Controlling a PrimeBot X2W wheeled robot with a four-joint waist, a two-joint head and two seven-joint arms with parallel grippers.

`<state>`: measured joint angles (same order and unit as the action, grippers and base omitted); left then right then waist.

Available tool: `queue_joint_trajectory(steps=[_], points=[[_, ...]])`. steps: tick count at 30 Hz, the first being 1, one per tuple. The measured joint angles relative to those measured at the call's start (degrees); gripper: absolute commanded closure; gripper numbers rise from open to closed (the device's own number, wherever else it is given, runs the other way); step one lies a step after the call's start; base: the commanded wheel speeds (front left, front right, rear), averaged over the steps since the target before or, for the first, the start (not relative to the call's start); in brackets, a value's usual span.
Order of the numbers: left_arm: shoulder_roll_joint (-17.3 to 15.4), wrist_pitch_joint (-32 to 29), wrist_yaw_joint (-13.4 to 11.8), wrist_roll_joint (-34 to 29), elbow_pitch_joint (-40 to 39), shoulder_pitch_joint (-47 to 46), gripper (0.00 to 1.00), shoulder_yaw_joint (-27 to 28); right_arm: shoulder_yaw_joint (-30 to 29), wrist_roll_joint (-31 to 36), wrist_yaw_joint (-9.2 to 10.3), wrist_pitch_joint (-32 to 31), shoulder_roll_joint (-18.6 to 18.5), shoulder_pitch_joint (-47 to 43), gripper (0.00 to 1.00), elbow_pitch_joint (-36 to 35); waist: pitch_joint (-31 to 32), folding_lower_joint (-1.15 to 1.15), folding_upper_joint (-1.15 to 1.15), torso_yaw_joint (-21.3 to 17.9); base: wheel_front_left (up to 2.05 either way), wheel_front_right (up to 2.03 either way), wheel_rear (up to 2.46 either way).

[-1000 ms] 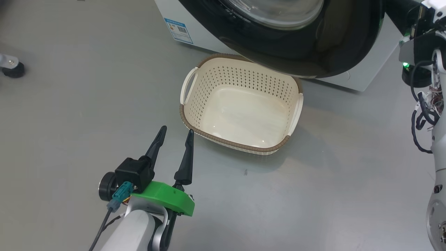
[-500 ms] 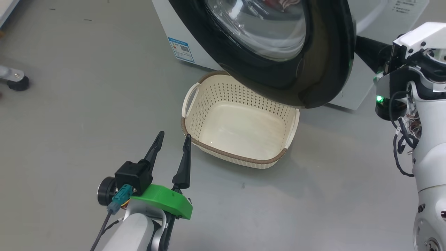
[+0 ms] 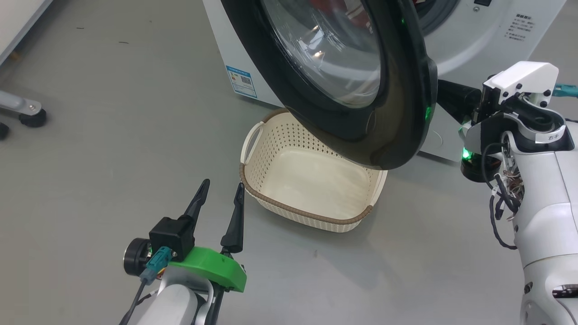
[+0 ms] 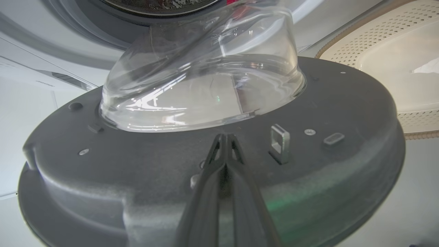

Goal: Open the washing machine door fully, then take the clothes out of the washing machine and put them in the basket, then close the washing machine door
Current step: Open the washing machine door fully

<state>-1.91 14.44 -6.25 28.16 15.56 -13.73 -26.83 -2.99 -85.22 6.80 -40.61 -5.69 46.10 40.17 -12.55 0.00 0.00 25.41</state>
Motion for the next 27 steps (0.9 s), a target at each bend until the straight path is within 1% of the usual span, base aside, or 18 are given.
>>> queue_joint_trajectory(steps=[6,14,24,27], points=[[-0.01,0.0,0.0,-0.64,0.26,0.97,0.0,-0.02,1.09,-0.16,-0.01,-0.54,0.48,-1.28,1.0,0.16,1.03,0.0,0.0,0.19,0.0,0.0,0.0],[-0.02,0.0,0.0,-1.14,0.36,1.21,0.0,-0.25,2.56,-1.96,-0.04,-1.94,1.22,-3.14,1.0,0.21,2.09,0.0,0.0,0.58,0.0,0.0,0.0],[-0.03,0.0,0.0,-1.29,0.32,2.46,0.0,-0.57,6.05,-3.2,0.0,-3.37,1.34,-4.28,1.0,-0.16,2.65,0.0,0.0,1.0,0.0,0.0,0.0],[-0.03,0.0,0.01,-1.29,0.33,2.63,0.0,-0.67,7.42,-4.68,0.0,-4.13,1.51,-4.54,1.0,-0.63,2.82,0.0,0.0,1.13,0.0,0.0,0.0]])
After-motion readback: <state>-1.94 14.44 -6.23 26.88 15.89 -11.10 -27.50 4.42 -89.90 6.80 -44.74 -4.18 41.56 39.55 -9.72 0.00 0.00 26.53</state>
